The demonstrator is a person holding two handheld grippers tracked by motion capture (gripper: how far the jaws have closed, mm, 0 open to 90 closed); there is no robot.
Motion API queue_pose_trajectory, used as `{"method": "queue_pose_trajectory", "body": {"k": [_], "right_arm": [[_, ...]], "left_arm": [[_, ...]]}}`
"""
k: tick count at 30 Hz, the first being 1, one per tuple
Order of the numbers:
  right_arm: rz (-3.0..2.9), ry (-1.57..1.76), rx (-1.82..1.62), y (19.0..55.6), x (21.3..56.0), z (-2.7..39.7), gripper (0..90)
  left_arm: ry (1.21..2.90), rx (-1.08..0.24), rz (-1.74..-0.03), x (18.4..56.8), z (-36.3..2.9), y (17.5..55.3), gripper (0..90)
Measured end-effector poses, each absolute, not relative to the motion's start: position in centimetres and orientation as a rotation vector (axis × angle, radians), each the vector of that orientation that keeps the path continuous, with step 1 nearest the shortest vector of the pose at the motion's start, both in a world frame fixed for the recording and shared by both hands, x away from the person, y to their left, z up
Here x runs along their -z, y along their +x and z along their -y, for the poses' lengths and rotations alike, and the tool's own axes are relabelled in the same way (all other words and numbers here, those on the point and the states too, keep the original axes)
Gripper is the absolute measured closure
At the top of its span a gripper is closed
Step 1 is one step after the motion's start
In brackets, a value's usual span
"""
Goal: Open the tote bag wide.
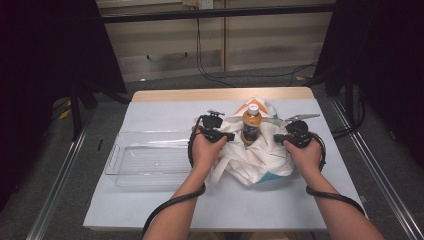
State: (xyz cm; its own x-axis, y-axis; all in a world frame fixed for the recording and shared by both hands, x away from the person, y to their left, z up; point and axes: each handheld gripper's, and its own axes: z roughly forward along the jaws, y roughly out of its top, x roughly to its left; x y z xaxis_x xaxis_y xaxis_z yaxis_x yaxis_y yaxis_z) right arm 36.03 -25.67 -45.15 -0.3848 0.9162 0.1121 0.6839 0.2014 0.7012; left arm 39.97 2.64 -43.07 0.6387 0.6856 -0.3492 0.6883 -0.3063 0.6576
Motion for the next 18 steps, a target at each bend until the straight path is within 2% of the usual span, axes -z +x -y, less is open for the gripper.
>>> {"method": "queue_pose_trajectory", "body": {"k": [8,12,18], "right_arm": [[-2.156,1.505,-0.988,36.0,45.2,25.5,90.0],[-2.155,1.503,-0.992,35.9,45.2,25.5,89.9],[-2.150,1.506,-1.002,35.8,45.4,25.6,88.8]], "left_arm": [[2.030,0.052,-1.093,44.7,-2.9,39.3,86.3],[2.010,0.050,-1.104,45.3,-3.1,39.1,87.0],[2.065,0.023,-1.104,46.0,-3.1,39.1,90.0]]}}
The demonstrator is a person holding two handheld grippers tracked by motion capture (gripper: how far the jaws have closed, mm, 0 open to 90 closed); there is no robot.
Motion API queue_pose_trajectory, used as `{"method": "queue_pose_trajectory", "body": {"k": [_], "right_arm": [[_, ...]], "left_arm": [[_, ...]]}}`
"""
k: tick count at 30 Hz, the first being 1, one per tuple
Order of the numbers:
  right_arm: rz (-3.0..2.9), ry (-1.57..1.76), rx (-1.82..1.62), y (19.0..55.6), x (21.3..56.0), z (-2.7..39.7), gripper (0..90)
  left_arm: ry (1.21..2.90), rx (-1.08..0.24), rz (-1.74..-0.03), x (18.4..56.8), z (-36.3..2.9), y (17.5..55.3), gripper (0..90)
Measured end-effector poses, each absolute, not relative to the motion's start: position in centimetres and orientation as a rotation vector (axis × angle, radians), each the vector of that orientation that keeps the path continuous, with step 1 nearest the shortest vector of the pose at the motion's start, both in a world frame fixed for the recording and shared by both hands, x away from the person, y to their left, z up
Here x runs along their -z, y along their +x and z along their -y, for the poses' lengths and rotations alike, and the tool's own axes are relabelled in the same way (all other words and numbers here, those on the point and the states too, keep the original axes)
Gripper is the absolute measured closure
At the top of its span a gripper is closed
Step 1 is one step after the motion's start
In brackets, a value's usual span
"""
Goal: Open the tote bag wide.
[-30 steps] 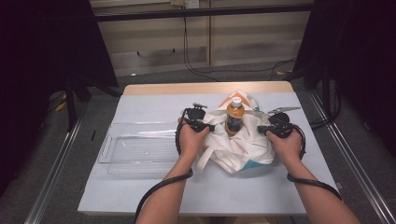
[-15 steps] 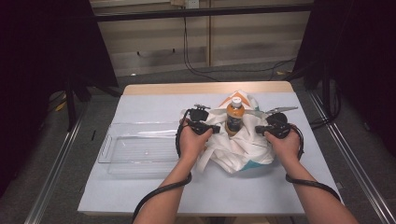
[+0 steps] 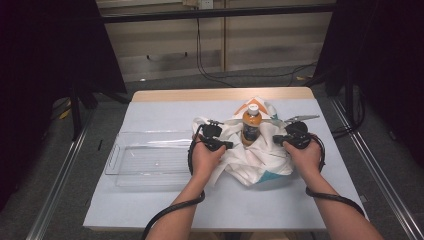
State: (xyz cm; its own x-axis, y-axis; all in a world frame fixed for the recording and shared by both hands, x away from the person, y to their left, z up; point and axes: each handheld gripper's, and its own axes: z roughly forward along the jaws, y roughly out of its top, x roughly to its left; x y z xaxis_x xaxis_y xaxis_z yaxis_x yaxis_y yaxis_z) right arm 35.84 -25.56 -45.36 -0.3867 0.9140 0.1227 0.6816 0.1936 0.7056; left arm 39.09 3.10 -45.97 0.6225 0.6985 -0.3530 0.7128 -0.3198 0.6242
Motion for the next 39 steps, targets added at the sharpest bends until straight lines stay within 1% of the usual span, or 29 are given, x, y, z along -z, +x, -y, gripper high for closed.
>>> {"method": "queue_pose_trajectory", "body": {"k": [1,8,14,16,22,25,26,27,28,29,30,32,34,37,39], "right_arm": [[-2.149,1.503,-1.003,35.8,45.4,25.6,88.4],[-2.143,1.493,-1.024,35.6,45.1,25.6,87.0],[-2.135,1.478,-1.048,35.3,44.3,25.9,81.3],[-2.132,1.469,-1.059,35.2,43.8,26.1,78.1],[-2.112,1.479,-1.064,34.8,43.0,26.7,58.8],[-2.112,1.490,-1.080,34.6,42.8,27.0,51.7],[-2.113,1.483,-1.077,34.5,42.7,27.1,47.9],[-2.117,1.494,-1.069,34.3,42.6,27.1,42.1],[-2.128,1.510,-1.073,34.3,42.6,27.1,35.9],[-2.137,1.519,-1.086,34.2,42.6,27.2,32.4],[-2.145,1.521,-1.090,34.0,42.6,27.2,32.2],[-2.151,1.503,-1.069,33.7,42.5,27.2,27.4],[-2.141,1.504,-1.066,33.4,42.4,27.3,23.4],[-2.135,1.502,-1.068,33.0,42.4,27.5,18.3],[-2.142,1.501,-1.073,32.7,42.4,27.6,16.7]], "left_arm": [[2.051,0.018,-1.116,46.2,-3.0,39.0,90.0],[2.090,-0.007,-1.107,46.7,-3.0,38.9,90.0],[2.089,-0.002,-1.121,46.4,-3.0,39.0,90.0],[2.096,0.013,-1.123,46.0,-3.0,39.1,88.3],[2.085,0.034,-1.123,44.7,-3.0,39.4,79.7],[2.082,0.032,-1.111,43.9,-2.8,39.4,76.0],[2.090,0.028,-1.109,43.8,-2.7,39.5,74.9],[2.091,0.032,-1.104,43.6,-2.7,39.5,73.7],[2.080,0.034,-1.107,43.5,-2.6,39.5,71.0],[2.083,0.038,-1.103,43.4,-2.6,39.6,67.8],[2.091,0.026,-1.106,43.2,-2.6,39.6,66.0],[2.103,0.029,-1.106,43.0,-2.6,39.6,61.1],[2.104,0.029,-1.098,42.8,-2.5,39.7,60.1],[2.113,0.025,-1.097,42.5,-2.4,39.7,54.8],[2.105,0.020,-1.093,42.2,-2.3,39.8,52.3]]}}
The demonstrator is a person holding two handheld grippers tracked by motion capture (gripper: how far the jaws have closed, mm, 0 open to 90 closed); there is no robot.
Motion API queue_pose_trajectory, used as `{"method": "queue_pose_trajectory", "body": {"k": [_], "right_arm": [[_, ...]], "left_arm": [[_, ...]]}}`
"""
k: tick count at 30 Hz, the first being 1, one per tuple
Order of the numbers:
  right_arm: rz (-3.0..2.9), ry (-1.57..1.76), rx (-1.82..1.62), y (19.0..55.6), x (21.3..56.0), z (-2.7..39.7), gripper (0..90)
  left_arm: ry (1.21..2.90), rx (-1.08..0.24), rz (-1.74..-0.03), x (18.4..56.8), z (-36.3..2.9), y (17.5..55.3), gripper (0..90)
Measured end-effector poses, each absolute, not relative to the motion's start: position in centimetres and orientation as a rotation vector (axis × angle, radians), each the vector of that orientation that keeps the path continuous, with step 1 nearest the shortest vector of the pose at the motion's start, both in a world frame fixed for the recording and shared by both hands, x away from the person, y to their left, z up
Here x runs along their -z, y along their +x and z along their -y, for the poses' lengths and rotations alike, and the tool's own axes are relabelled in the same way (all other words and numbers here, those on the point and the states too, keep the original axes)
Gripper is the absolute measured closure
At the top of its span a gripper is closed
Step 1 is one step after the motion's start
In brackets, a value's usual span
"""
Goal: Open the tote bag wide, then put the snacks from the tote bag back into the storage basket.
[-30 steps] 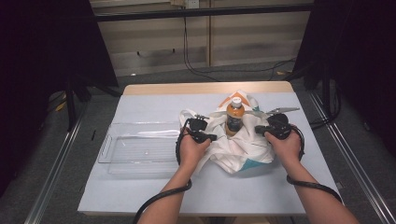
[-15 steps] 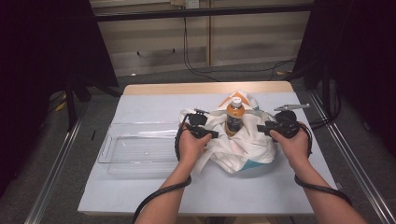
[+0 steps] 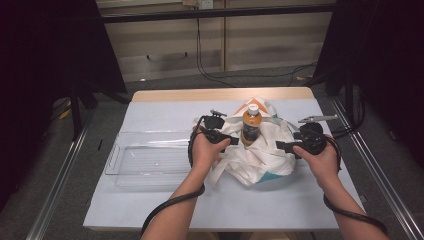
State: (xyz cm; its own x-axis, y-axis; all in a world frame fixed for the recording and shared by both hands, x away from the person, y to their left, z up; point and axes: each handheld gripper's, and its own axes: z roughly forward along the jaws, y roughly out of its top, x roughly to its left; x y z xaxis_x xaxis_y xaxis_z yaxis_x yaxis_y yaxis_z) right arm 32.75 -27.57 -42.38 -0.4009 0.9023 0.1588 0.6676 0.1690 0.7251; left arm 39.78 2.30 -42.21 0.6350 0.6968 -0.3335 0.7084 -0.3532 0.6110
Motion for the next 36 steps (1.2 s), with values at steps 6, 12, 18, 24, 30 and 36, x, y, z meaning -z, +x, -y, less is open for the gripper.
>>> {"method": "queue_pose_trajectory", "body": {"k": [6,12,18,24,30,36], "right_arm": [[-2.127,1.490,-1.072,32.1,42.3,27.7,9.6],[-2.157,1.481,-1.083,31.8,42.0,27.4,6.5],[-2.145,1.490,-1.110,31.6,42.1,27.8,4.3],[-2.155,1.487,-1.120,31.5,42.1,27.9,3.1],[-2.172,1.482,-1.104,31.4,42.2,28.0,3.2],[-2.200,1.487,-1.110,31.5,42.6,28.1,4.2]], "left_arm": [[2.096,0.021,-1.075,41.5,-2.2,40.0,37.1],[2.105,0.020,-1.055,40.8,-1.9,40.1,27.0],[2.103,0.001,-1.030,40.7,-1.8,40.4,19.7],[2.085,-0.015,-1.034,40.4,-1.7,40.6,14.0],[2.107,-0.025,-1.022,40.0,-1.6,41.0,8.5],[2.107,-0.019,-1.013,39.6,-1.5,41.3,6.8]]}}
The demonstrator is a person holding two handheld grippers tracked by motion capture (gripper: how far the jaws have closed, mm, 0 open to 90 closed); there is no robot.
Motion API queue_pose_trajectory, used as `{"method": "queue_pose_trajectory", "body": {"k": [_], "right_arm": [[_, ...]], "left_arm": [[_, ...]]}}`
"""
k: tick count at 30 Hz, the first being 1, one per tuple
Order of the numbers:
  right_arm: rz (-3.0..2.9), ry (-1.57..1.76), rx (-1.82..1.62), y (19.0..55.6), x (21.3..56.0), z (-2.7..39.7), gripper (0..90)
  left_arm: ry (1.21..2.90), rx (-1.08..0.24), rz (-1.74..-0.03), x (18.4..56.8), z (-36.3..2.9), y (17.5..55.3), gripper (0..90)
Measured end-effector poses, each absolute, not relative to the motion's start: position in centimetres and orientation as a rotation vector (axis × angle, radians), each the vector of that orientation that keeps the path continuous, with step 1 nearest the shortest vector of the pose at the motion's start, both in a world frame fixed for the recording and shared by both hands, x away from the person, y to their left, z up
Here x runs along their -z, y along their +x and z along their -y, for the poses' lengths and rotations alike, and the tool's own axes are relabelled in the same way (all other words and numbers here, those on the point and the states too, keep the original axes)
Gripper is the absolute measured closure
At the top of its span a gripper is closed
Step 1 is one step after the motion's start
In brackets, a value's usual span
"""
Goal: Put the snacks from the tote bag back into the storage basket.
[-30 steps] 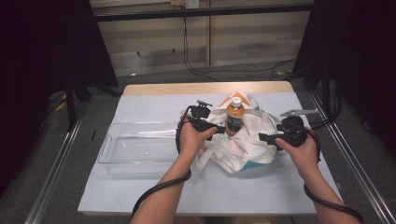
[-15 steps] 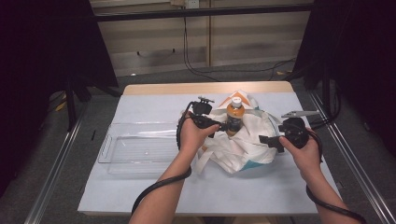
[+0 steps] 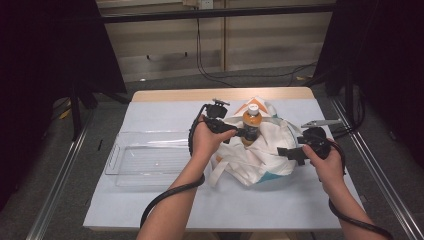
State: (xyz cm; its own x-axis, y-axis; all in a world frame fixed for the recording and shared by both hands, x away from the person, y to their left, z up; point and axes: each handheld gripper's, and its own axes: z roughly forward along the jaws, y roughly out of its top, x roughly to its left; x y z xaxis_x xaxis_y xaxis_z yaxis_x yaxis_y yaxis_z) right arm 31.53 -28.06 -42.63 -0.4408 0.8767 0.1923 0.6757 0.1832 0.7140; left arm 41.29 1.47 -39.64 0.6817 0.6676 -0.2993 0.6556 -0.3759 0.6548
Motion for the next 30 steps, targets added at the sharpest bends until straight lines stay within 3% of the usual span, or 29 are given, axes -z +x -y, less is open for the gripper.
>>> {"method": "queue_pose_trajectory", "body": {"k": [30], "right_arm": [[-2.180,1.504,-1.170,31.4,42.1,28.2,4.6]], "left_arm": [[2.138,-0.022,-0.968,38.7,1.9,42.9,9.1]]}}
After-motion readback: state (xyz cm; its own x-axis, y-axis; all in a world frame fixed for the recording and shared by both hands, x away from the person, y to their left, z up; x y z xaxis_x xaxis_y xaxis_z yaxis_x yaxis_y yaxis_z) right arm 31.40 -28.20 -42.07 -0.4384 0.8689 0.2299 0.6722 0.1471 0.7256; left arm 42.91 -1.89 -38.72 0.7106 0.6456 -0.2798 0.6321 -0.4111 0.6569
